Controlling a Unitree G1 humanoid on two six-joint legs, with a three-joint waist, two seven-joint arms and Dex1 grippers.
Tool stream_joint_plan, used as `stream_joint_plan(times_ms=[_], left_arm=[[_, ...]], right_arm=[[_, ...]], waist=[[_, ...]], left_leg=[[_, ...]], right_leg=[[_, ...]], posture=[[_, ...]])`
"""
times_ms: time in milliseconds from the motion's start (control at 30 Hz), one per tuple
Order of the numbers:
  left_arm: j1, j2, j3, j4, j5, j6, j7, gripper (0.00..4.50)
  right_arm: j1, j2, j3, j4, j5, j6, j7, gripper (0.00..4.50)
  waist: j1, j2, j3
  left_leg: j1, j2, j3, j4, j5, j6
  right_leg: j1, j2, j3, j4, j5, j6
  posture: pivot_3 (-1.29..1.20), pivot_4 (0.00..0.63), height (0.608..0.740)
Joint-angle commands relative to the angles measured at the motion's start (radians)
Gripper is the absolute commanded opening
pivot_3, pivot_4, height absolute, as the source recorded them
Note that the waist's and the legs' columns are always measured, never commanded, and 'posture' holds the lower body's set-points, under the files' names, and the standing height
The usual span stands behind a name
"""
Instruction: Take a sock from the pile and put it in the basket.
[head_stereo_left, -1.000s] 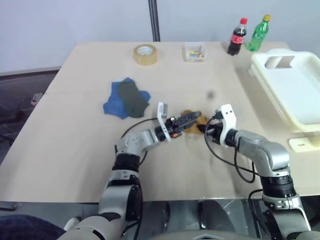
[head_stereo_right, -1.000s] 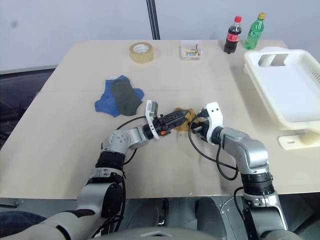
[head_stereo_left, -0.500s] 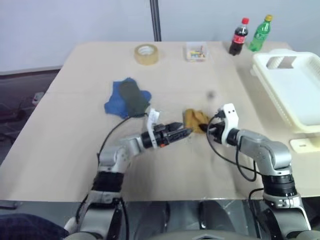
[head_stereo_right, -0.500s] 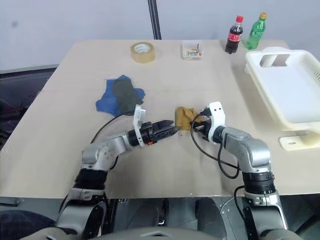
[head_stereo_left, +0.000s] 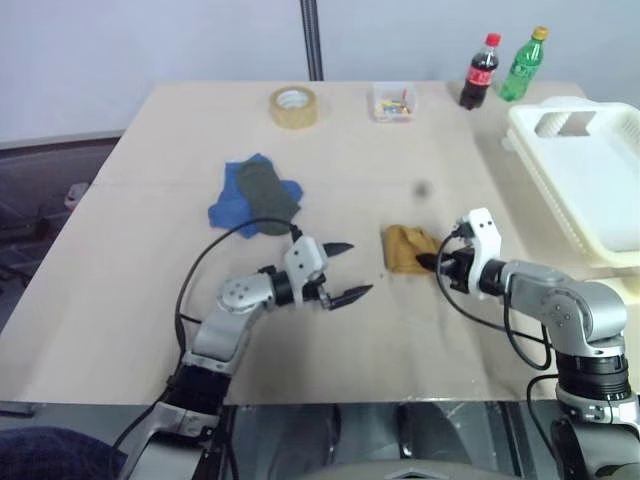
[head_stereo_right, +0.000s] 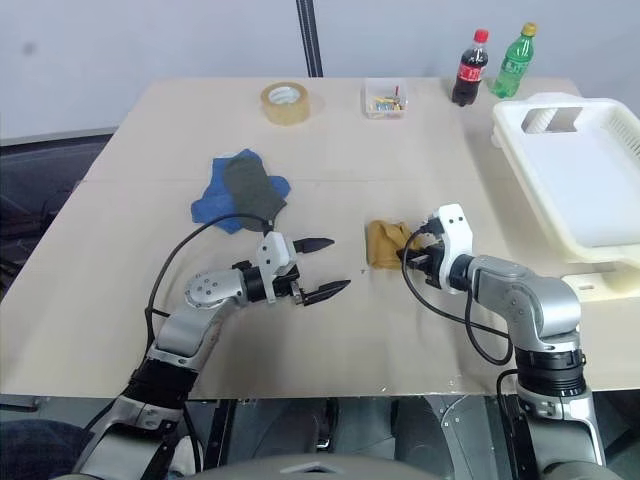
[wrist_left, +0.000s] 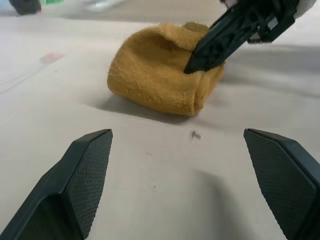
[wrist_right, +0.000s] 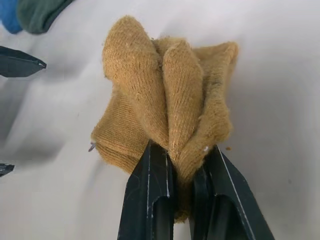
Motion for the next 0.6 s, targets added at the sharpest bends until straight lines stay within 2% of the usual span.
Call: stream_joint_plan(times_ms=[33, 333, 467, 600], left_arm=[[-0.007, -0.01, 0.009, -0.016, -0.029, -0.021, -0.011, 4.5], [-0.012, -0.072, 0.017, -0.105, -0.129, 0.032, -0.002, 4.5], [-0.04, -0.111, 0.018, -0.147, -0.161, 0.058, 0.027, 4.5], [-0.065, -0.138, 0.008, -0.174, -0.174, 0.082, 0.049, 4.5]], right_arm=[[-0.028, -0.039, -0.057, -0.069, 0.047, 0.044, 0.005, 0.04], [-0.129, -0.329, -0.25, -0.12, 0.162, 0.23, 0.085, 0.04], [-0.207, -0.429, -0.353, -0.055, 0.187, 0.281, 0.099, 0.04], [-0.235, -0.495, -0.426, 0.095, 0.151, 0.256, 0.095, 0.04]], waist=[[0.0, 0.0, 0.0], [0.001, 0.001, 0.002], [0.0, 0.001, 0.002], [0.002, 0.001, 0.002]], left_leg=[[0.0, 0.0, 0.0, 0.0, 0.0, 0.0], [0.0, 0.0, 0.0, 0.002, 0.0, 0.0], [0.0, 0.001, 0.0, 0.002, 0.0, 0.0], [0.0, 0.001, 0.001, 0.002, 0.0, 0.001]], right_leg=[[0.0, 0.0, 0.0, 0.0, 0.0, 0.0], [0.001, 0.001, -0.001, 0.001, 0.0, 0.0], [0.001, 0.002, 0.0, 0.001, 0.0, 0.0], [0.002, 0.002, 0.0, 0.001, 0.0, 0.0]], posture=[[0.0, 0.15, 0.738], [0.0, 0.15, 0.738], [0.0, 0.15, 0.738], [0.0, 0.15, 0.738]])
